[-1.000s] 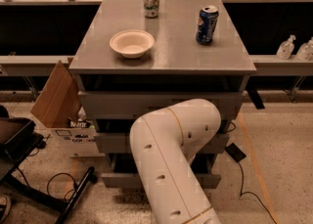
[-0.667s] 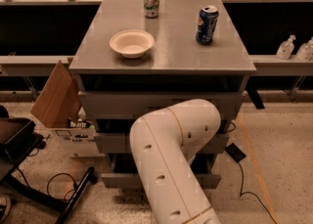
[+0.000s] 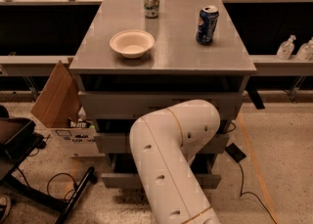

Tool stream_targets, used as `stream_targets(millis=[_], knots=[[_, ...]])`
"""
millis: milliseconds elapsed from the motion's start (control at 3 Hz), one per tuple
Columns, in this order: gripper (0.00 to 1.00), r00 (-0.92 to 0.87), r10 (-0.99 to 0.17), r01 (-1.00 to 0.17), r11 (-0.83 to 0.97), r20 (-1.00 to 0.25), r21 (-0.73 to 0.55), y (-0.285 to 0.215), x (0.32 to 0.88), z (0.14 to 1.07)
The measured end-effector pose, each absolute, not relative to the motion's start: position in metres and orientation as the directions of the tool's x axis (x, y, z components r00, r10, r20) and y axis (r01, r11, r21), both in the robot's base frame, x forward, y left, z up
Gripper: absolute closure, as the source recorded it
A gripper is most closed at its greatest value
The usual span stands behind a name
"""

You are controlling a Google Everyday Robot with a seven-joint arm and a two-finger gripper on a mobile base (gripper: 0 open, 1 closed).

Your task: Open bottom drawer

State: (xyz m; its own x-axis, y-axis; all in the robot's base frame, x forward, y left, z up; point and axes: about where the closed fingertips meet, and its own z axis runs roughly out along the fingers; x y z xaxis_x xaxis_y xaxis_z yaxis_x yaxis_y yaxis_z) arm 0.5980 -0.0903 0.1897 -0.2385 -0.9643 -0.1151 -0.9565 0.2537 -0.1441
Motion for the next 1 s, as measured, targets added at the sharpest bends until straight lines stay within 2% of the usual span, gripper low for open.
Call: stream_targets(millis=[333,667,1000], knots=[[0.00,-0.238,-0.964,-0.957,0.253,-0.115,-0.142,-0.090,0.597,0.189],[0.02,-0.264,-0.961,-0.955,0.272,-0.083,-0.114,-0.097,0.585,0.175],[0.24,-0.350,-0.936,-0.935,0.351,-0.041,-0.040,-0.116,0.550,0.157]])
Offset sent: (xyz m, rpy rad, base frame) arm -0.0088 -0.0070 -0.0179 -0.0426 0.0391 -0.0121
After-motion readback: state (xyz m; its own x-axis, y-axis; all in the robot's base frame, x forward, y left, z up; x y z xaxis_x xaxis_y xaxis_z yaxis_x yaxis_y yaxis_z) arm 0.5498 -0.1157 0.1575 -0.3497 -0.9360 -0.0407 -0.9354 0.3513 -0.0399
